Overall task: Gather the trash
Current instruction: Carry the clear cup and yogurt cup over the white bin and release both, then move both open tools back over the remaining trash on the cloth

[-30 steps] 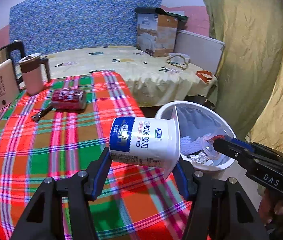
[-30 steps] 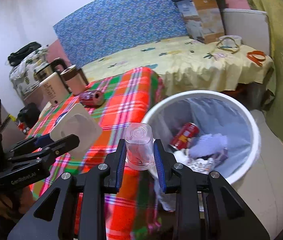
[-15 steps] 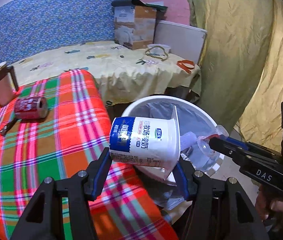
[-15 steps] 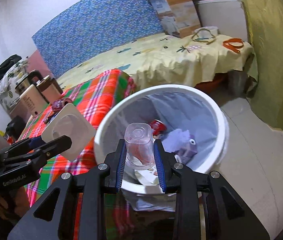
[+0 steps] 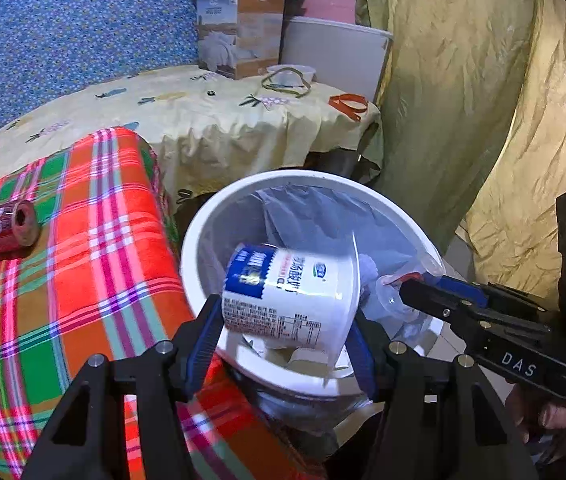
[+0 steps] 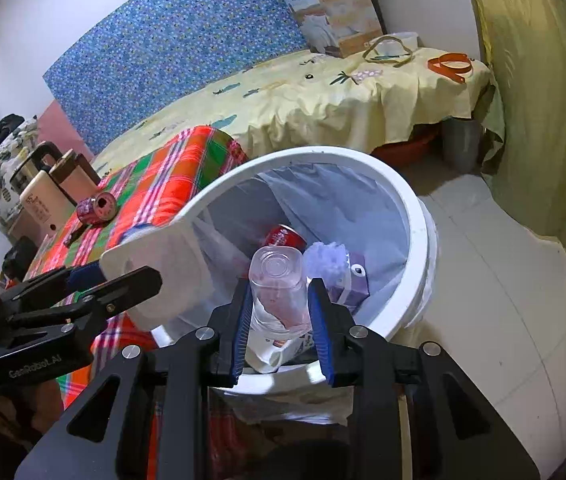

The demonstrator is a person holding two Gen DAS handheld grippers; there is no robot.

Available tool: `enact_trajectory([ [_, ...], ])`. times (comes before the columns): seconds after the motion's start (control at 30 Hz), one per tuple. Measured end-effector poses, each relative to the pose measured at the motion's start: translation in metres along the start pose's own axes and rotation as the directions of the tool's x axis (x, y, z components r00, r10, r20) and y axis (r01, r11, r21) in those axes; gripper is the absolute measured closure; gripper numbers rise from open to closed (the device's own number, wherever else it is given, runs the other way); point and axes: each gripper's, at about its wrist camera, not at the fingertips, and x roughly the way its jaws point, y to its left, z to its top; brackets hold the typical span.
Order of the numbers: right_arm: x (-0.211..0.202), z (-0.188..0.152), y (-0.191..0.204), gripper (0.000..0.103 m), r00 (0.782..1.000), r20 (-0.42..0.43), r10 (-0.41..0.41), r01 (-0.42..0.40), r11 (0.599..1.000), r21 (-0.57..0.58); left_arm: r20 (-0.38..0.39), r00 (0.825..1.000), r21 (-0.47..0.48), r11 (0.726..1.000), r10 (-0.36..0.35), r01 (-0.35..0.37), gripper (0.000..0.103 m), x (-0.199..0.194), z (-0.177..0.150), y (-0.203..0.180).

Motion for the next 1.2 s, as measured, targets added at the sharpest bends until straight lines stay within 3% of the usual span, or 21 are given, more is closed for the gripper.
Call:
enact_trajectory([
  [0.27,0.002,0.0,-0.006,0.064,1.0,-0.004,-0.015,0.015,1.0,0.003,-0.012,1.0,0.005,1.0,-0.001,0.001,0.04,0.012,0.0,-0.001],
  [0.63,-0.008,0.001,0.003,0.064,1.0,0.017,-0.015,0.015,1.0,-0.018,0.042,0.999,-0.046,0.999,0.01,-0.008,0.038,-0.012,-0.003,0.014],
  [1.2,-0.023,-0.007,0.055,0.064,0.995,0.035,0.096,-0.09,0.987,-0.131,0.114,0.987,-0.132,0.986,0.115,-0.1,0.038,-0.072,-0.037,0.051],
])
